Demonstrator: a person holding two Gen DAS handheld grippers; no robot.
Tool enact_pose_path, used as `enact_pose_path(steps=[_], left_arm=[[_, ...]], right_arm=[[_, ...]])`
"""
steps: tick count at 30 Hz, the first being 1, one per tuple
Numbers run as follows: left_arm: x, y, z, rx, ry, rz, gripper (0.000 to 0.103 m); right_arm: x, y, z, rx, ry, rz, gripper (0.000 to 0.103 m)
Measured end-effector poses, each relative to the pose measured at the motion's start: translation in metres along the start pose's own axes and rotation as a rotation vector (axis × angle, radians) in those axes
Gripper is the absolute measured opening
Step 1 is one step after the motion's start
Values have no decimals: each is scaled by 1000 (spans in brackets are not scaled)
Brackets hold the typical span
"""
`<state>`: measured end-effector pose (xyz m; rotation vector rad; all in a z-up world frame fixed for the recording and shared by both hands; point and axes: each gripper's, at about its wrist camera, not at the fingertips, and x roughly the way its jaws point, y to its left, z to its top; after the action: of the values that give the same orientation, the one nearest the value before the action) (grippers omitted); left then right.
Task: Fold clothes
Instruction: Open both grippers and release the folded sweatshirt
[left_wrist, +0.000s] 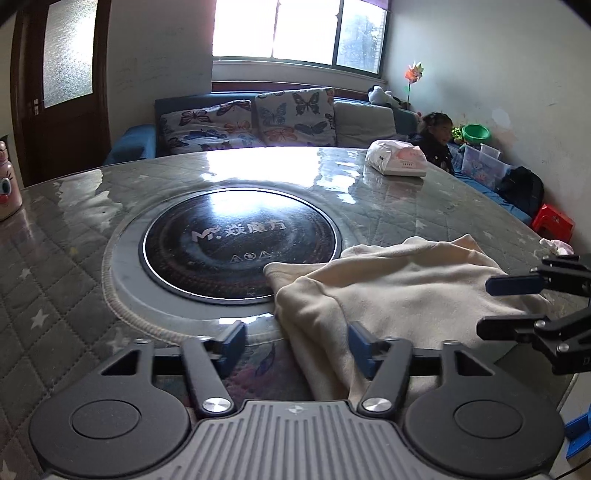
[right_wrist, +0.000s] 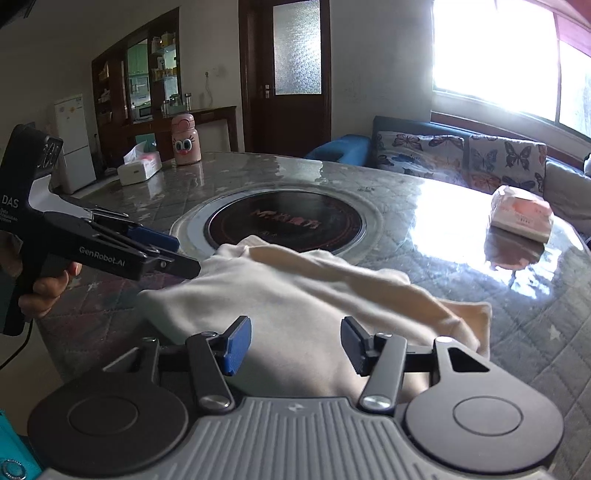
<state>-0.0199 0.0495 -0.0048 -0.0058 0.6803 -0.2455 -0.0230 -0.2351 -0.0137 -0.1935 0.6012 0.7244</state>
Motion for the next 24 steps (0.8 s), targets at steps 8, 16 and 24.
enact_pose_path(steps=[8, 16, 24], left_arm=[[-17, -3, -4, 29, -78, 21, 102], [-22, -5, -3, 11, -109, 10, 103], [-22, -7, -2, -11, -91, 36, 103]], right_arm=[[-16, 8, -4, 19, -67, -26, 88], [-25, 6, -3, 64, -129, 2, 103], [-17, 15, 0, 17, -136, 56, 103]])
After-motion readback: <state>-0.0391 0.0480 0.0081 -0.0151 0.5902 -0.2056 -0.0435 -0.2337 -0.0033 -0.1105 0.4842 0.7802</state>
